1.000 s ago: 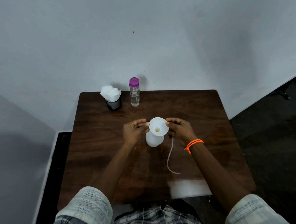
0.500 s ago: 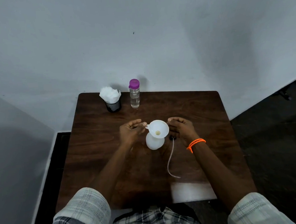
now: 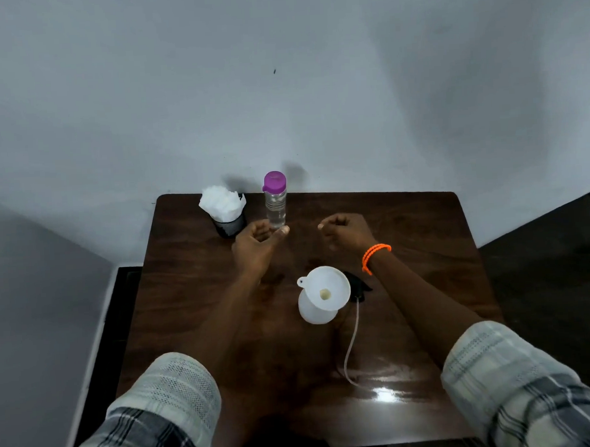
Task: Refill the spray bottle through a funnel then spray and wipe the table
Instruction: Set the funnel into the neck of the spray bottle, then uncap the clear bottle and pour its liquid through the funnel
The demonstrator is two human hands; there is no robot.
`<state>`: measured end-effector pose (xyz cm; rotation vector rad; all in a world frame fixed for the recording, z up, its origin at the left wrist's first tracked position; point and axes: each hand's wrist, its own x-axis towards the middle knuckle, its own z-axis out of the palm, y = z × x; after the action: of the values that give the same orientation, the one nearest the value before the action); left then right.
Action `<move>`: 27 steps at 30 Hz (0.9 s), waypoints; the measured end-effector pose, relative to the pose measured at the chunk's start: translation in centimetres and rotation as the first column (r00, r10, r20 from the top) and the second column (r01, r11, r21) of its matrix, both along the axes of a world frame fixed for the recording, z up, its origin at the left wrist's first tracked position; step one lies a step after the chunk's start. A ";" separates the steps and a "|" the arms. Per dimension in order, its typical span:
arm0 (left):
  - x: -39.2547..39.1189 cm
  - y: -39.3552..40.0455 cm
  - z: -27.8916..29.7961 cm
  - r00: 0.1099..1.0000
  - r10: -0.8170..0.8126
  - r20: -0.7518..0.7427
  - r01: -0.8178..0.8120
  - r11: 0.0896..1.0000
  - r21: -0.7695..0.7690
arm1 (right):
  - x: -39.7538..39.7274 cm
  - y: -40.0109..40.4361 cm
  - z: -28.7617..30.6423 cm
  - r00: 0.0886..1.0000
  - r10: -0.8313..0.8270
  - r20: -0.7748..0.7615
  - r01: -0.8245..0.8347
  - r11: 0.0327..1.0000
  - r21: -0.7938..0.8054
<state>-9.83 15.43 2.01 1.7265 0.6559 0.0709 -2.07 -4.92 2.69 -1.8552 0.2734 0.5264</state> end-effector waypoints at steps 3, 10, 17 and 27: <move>3.0 -0.1 0.0 0.999 0.014 0.035 -0.015 1.000 0.015 | 2.8 1.6 -1.1 0.980 0.153 0.127 -0.124 0.969 -0.213; 8.3 0.3 -0.5 0.995 0.016 0.101 -0.035 0.982 0.186 | 6.4 5.7 -2.1 0.888 0.411 0.205 -0.324 0.876 -0.356; 9.8 0.9 0.4 0.996 -0.080 0.039 0.069 0.972 0.227 | 6.4 8.3 -2.0 0.860 0.425 0.283 -0.339 0.890 -0.304; 10.5 0.6 6.0 0.985 -0.116 0.129 0.083 0.968 0.237 | 5.9 6.3 2.0 0.889 0.206 0.409 -0.245 0.969 0.045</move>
<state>0.63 16.07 8.01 1.9554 0.4684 0.2046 3.83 1.43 4.70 -1.8627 -0.2445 0.2948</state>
